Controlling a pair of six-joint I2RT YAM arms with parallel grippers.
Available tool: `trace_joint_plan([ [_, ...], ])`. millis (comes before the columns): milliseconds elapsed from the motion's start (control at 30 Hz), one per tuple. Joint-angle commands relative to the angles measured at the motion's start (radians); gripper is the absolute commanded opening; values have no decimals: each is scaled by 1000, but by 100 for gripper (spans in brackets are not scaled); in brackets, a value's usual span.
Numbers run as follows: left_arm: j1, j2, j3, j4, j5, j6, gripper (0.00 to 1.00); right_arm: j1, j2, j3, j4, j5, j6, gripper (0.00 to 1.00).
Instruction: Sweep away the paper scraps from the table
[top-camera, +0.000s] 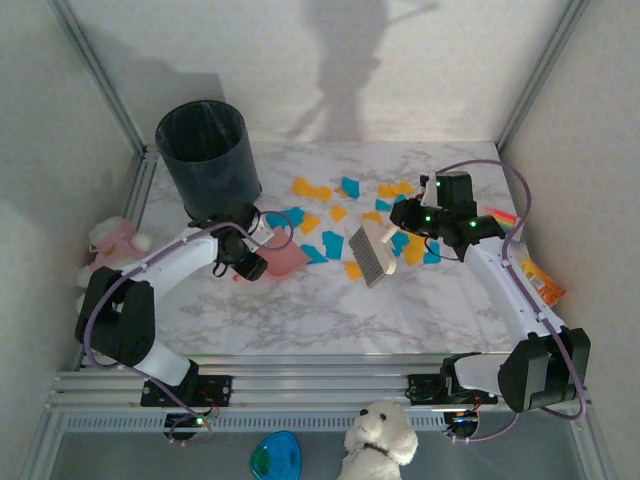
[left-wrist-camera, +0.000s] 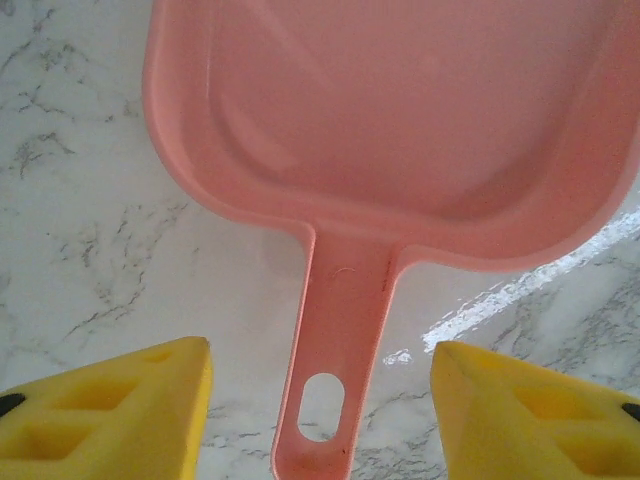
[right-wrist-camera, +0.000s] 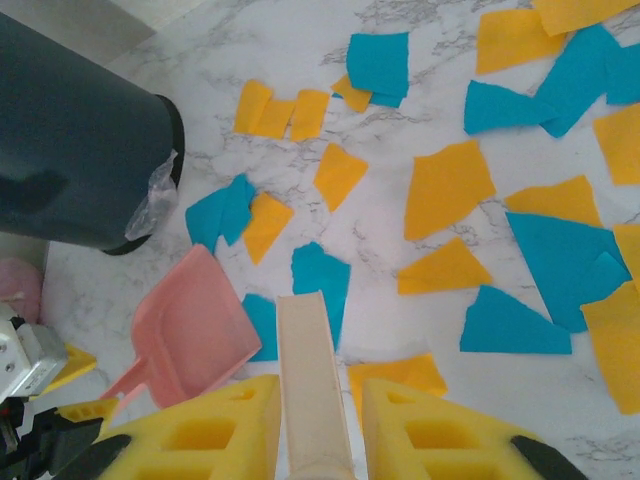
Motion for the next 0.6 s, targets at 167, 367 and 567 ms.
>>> trace_joint_plan([
  [167, 7, 49, -18, 1, -22, 49, 57, -8, 6, 43, -3, 6, -4, 0],
  [367, 7, 82, -12, 4, -39, 50, 55, -11, 11, 43, -13, 6, -8, 0],
  [567, 7, 122, -14, 1, -30, 49, 47, -11, 9, 39, -17, 11, -9, 0],
])
